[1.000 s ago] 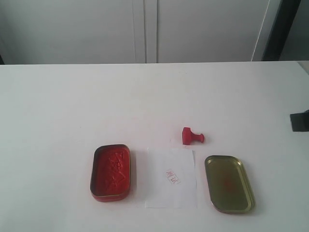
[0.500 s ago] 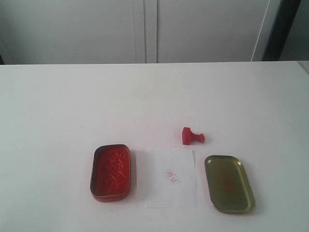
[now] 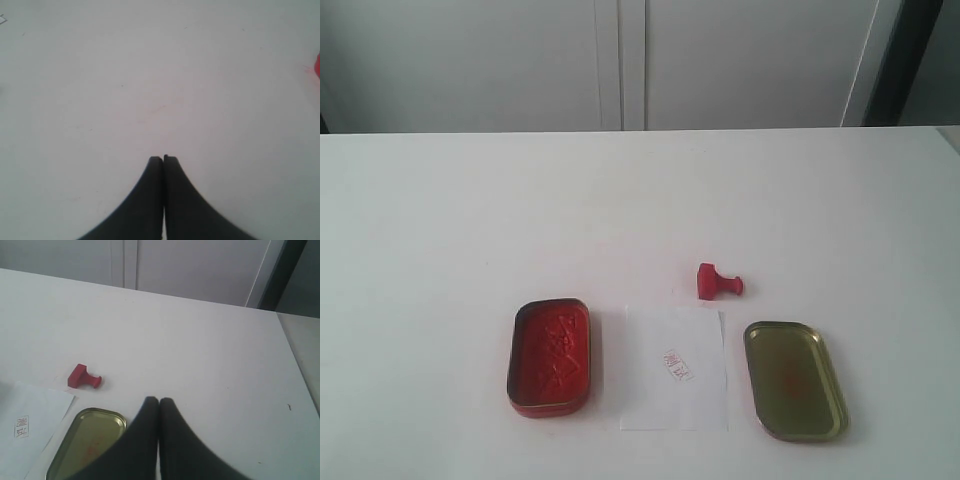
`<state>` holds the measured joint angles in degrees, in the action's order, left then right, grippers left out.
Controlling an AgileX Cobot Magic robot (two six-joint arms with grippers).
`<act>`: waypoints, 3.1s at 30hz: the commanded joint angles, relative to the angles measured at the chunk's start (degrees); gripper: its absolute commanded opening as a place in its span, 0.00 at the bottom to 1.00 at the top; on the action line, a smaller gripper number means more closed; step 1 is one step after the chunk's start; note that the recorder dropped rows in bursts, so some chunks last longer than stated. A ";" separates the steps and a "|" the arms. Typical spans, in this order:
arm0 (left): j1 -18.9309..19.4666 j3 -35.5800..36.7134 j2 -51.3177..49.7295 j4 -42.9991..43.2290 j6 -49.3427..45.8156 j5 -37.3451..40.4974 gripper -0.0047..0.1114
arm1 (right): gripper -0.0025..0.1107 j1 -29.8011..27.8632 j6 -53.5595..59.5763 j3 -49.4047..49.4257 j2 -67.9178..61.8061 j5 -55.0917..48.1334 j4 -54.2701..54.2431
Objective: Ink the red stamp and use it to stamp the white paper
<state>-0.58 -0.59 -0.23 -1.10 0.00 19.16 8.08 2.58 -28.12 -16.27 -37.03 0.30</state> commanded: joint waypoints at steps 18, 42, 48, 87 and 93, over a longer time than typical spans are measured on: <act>-0.16 0.59 0.23 -0.14 0.00 0.54 0.04 | 0.02 -0.30 -0.23 0.23 0.86 0.42 0.56; -0.16 0.59 0.23 -0.14 0.00 0.54 0.04 | 0.02 -0.30 -0.23 13.34 12.93 7.30 0.56; -0.16 0.59 0.23 -0.14 0.00 0.54 0.04 | 0.02 -0.30 -0.23 19.89 16.27 14.12 0.56; -0.16 0.59 0.23 -0.14 0.00 0.54 0.04 | 0.02 -4.81 -0.23 28.12 16.27 17.52 0.56; -0.16 0.59 0.23 -0.14 0.00 0.54 0.04 | 0.02 -5.88 -0.23 28.12 16.27 17.52 0.56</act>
<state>-0.58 -0.59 -0.23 -1.10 0.00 19.16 2.70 2.58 -0.31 -0.33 -20.42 0.30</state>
